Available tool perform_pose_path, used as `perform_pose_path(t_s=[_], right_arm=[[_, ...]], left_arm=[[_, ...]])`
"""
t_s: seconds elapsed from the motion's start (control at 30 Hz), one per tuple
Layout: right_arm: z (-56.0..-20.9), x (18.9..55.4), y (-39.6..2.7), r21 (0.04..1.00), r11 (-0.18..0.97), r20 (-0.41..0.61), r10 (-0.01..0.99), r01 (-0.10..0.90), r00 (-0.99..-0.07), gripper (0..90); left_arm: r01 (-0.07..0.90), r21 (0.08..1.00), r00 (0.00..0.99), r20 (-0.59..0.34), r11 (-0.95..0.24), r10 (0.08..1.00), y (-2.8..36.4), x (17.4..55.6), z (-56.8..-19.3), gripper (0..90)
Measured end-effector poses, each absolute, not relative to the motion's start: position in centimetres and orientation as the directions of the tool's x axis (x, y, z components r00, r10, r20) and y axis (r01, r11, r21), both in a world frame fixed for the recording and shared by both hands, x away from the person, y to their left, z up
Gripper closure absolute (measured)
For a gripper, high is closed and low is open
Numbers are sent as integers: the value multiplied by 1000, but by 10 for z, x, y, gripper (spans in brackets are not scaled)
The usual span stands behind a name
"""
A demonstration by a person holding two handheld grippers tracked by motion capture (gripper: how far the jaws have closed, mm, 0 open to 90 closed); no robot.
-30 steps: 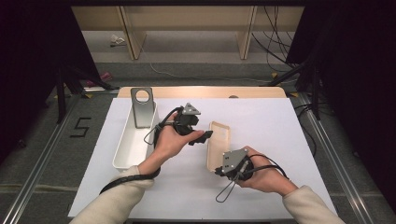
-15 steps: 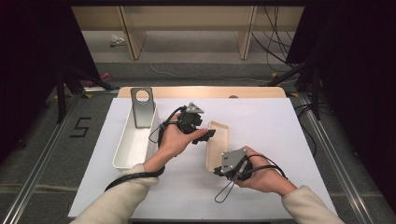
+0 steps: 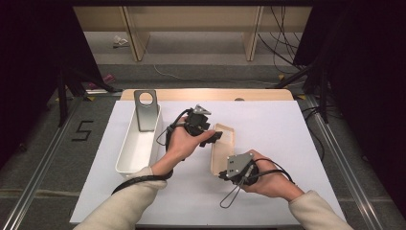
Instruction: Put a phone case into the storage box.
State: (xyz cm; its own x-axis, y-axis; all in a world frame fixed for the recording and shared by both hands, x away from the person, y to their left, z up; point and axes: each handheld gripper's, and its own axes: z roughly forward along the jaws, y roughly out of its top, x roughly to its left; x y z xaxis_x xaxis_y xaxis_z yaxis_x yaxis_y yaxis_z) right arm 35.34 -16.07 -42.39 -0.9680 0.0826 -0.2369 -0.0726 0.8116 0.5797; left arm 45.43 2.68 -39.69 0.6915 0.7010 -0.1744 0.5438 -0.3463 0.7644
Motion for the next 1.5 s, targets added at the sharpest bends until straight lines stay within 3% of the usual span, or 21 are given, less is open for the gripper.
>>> perform_pose_path(t_s=[0.43, 0.67, 1.23, 1.33, 1.4, 1.5], right_arm=[[-422, 352, -159, 578, 811, -256, 74, -91, -964, 882], [-423, 351, -158, 572, 814, -262, 63, -102, -963, 881], [-430, 354, -157, 533, 842, -256, 70, -81, -964, 880], [-431, 355, -158, 544, 837, -252, 91, -63, -964, 865], [-431, 357, -160, 551, 833, -258, 119, -45, -959, 818], [-427, 360, -164, 585, 811, -246, 167, -8, -955, 747]], left_arm=[[632, 727, 620, -266, -269, 738, 31, 463, -401, 518], [658, 714, 600, -304, -239, 740, 32, 462, -401, 661], [661, 740, 615, -437, -126, 657, 25, 447, -381, 815], [634, 762, 641, -422, -132, 642, 24, 446, -379, 821], [597, 786, 662, -367, -163, 654, 25, 445, -378, 822], [578, 800, 671, -355, -159, 651, 29, 445, -378, 822]])
